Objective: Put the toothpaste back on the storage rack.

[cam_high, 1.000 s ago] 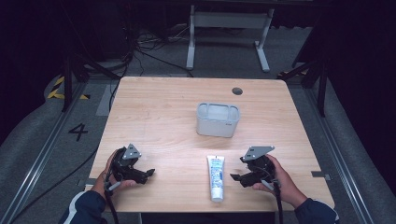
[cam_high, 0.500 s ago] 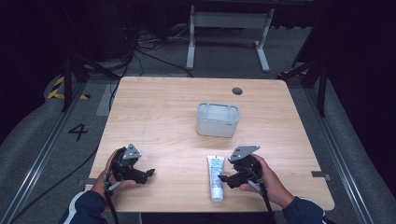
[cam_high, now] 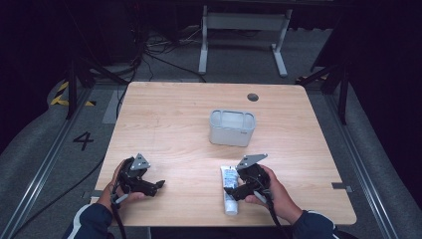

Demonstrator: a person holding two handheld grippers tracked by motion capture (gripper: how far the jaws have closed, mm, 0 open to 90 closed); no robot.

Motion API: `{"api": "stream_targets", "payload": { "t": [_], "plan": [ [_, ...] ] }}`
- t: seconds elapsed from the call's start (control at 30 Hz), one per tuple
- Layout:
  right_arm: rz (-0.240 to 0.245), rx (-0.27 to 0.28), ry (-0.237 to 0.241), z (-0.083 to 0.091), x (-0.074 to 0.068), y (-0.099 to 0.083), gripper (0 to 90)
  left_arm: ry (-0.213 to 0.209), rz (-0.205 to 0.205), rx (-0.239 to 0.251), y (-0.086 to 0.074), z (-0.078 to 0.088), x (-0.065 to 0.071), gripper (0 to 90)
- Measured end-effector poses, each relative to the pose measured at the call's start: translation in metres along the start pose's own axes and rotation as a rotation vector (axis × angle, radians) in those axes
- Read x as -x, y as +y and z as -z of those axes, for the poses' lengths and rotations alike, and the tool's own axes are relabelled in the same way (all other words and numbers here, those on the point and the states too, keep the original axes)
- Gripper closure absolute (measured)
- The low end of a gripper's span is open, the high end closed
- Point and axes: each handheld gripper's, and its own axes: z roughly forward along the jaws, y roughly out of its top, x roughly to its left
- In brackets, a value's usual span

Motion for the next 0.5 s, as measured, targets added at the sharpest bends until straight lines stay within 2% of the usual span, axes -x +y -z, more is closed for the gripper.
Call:
{"api": "stream_targets", "payload": {
  "t": [0.13,0.23,0.37,0.5],
  "plan": [
    [-0.044,-0.017,0.001,-0.007,0.002,0.000,15.4,0.000,0.000,0.000,0.000,0.000,0.000,0.5],
    [-0.035,-0.036,0.001,-0.011,0.000,0.001,15.3,0.000,0.000,0.000,0.000,0.000,0.000,0.5],
    [-0.011,-0.108,-0.037,-0.022,-0.005,0.000,15.9,0.000,0.000,-0.001,0.000,0.000,0.000,0.5],
    [-0.003,-0.117,-0.038,-0.026,-0.004,0.001,15.7,0.004,-0.005,0.002,0.000,0.000,0.000,0.5]
  ]
}}
